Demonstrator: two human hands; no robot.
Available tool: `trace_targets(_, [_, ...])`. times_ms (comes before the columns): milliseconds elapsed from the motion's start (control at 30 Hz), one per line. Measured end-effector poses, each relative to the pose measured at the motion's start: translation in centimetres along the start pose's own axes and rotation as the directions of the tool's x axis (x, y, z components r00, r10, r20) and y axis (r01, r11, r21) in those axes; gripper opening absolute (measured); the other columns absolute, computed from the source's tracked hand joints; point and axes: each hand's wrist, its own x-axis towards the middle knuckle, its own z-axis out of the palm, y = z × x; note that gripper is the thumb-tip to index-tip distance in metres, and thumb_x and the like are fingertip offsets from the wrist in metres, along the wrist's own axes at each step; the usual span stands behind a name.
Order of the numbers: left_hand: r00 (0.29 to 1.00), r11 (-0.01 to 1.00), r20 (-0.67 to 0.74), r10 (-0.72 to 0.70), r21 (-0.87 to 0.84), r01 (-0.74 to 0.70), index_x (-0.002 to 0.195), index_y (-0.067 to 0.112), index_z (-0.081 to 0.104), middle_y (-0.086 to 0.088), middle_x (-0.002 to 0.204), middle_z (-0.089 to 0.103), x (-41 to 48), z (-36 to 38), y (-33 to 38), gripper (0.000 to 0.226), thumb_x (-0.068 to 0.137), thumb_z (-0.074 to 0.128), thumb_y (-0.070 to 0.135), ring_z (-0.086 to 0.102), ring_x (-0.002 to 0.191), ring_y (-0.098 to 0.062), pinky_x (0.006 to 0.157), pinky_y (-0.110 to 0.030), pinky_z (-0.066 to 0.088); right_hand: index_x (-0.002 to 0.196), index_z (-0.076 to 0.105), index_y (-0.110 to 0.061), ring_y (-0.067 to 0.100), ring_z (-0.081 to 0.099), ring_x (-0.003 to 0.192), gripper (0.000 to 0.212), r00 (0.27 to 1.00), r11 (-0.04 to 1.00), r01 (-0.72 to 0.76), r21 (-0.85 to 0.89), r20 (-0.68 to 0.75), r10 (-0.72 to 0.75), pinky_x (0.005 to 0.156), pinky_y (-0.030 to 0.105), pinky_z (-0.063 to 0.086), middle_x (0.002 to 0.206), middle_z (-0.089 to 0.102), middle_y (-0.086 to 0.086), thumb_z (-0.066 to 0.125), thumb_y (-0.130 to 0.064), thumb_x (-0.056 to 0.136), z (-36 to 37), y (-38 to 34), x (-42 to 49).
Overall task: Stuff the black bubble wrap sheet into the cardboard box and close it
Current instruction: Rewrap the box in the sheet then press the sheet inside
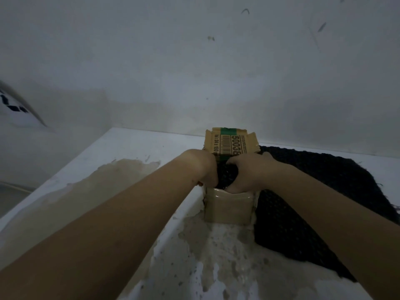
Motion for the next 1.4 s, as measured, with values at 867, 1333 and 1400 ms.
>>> trace_targets(867, [1.000, 0.962, 0.008, -0.010, 0.273, 0.007, 0.105, 0.011, 0.054, -0.003, 0.073, 0.051, 1.4, -0.9, 1.4, 0.016, 0.095, 0.047, 0.021, 0.051, 0.060, -0.014, 0.060, -0.027, 0.050, 0.141, 0.043, -0.034, 0.017, 0.048, 0.122, 0.087, 0.954, 0.990, 0.133, -0.034, 0.275, -0.119, 0.103, 0.038, 0.043, 0.136, 0.052, -0.008, 0.078, -0.051, 0.063, -4.1, 1.6, -0.7])
trace_targets(1333, [0.977, 0.995, -0.196, 0.082, 0.074, -0.068, 0.138, 0.026, 0.043, -0.004, 0.109, 0.049, -0.9, -0.9, -0.2, 0.067, 0.076, 0.066, 0.034, 0.049, 0.078, -0.015, 0.056, -0.026, 0.040, 0.142, 0.042, -0.029, 0.013, 0.047, 0.125, 0.091, 0.975, 0.972, 0.190, 0.136, 0.094, -0.203, 0.106, 0.036, 0.041, 0.140, 0.049, -0.009, 0.086, -0.042, 0.063, -3.9, 2.5, -1.7])
trace_targets(1400, [0.992, 0.996, -0.094, 0.089, 0.032, -0.086, 0.139, 0.029, 0.044, -0.001, 0.117, 0.054, -1.0, -2.1, -0.6, 0.075, 0.071, 0.073, 0.041, 0.055, 0.089, -0.016, 0.061, -0.028, 0.051, 0.138, 0.047, -0.028, 0.010, 0.053, 0.119, 0.088, 0.978, 0.958, 0.196, 0.207, 0.029, -0.206, 0.104, 0.034, 0.044, 0.133, 0.055, -0.011, 0.088, -0.041, 0.061, -4.2, 3.1, -2.2])
